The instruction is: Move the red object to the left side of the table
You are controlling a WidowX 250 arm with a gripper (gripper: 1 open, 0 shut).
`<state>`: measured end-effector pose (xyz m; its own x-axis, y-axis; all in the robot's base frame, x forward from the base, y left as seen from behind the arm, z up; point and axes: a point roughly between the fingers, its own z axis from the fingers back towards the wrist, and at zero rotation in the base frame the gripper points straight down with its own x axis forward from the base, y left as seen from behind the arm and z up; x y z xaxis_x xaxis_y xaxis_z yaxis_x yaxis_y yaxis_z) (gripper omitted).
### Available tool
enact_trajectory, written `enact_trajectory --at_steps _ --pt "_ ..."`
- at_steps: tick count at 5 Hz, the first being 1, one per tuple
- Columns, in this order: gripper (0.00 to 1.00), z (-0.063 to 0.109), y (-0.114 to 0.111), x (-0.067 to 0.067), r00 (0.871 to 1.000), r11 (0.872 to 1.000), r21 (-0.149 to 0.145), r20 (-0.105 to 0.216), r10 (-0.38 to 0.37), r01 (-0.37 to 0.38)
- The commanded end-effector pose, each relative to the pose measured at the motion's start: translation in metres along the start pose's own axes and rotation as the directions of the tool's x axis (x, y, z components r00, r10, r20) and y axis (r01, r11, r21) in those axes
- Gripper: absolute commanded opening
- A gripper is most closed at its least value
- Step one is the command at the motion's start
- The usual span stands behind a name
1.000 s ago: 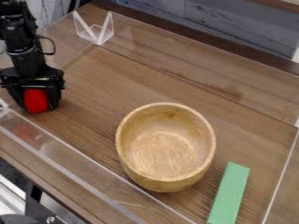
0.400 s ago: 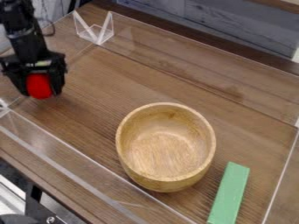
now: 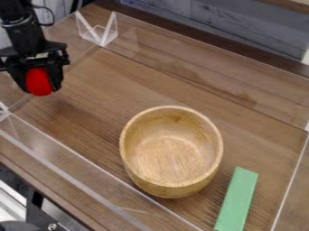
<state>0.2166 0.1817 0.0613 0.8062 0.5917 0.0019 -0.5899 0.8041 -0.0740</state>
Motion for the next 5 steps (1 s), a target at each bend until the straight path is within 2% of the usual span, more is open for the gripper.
enact_trajectory --at_steps 1,2,4,5 --pt "0.00 0.011 0.008 0.009 0.999 1.000 0.019 0.051 -0.003 0.002" --pt "0.00 0.004 0.016 0.014 0.999 1.000 0.029 0.039 -0.002 0.001" --pt "0.00 -0.010 0.022 0.007 1.000 0.999 0.046 0.011 -0.007 0.006" --pt "1.00 -0.017 0.032 0.005 0.997 0.996 0.049 -0.007 -0.074 0.074"
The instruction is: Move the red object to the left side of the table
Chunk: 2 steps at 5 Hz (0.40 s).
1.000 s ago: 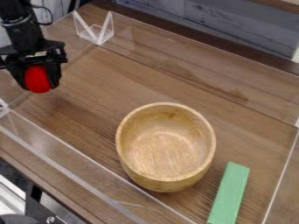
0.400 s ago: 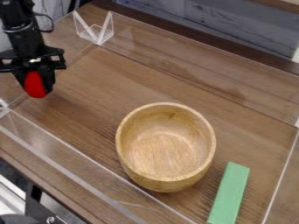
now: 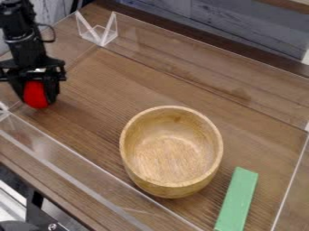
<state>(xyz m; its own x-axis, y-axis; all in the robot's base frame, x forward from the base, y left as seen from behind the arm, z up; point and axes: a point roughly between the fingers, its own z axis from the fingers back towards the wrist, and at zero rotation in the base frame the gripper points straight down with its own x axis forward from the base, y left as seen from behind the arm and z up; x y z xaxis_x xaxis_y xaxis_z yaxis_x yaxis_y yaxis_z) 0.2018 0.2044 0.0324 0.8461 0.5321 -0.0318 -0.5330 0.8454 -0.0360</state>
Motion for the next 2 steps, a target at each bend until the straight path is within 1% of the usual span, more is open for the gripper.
enact_trajectory --at_steps 1,2 --pt "1.00 0.0065 0.0097 0.0011 0.997 0.997 0.006 0.019 -0.071 0.071" --pt "1.00 0.0138 0.0057 0.0022 0.988 0.989 -0.022 0.034 -0.149 0.149"
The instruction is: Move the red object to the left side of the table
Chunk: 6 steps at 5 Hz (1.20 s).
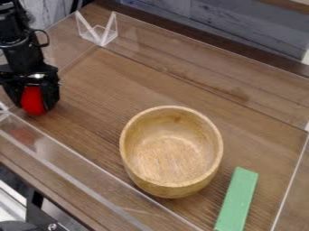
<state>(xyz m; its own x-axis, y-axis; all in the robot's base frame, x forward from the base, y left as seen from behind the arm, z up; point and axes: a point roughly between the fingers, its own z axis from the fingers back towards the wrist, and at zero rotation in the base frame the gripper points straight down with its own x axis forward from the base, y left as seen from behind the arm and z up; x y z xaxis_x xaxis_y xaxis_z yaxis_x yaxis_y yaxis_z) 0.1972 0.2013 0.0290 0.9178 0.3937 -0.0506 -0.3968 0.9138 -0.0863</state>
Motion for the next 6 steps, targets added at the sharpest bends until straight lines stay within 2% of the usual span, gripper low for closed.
enact_trajectory --at_steps 1,2,3,4,5,6 --pt "1.00 0.033 -0.004 0.006 0.997 1.000 0.002 0.077 -0.016 0.016" --pt "1.00 0.051 -0.018 0.007 0.993 0.999 -0.021 0.107 -0.040 0.042" --pt "1.00 0.065 -0.035 0.014 0.988 0.998 -0.047 0.152 -0.033 0.040" --pt "1.00 0.070 -0.047 0.022 0.985 0.998 -0.058 0.172 -0.017 0.027" --pt "1.00 0.086 -0.058 0.023 0.983 0.997 -0.060 0.179 -0.043 0.054" --pt "1.00 0.087 -0.074 0.022 0.981 0.997 -0.073 0.190 -0.026 0.040"
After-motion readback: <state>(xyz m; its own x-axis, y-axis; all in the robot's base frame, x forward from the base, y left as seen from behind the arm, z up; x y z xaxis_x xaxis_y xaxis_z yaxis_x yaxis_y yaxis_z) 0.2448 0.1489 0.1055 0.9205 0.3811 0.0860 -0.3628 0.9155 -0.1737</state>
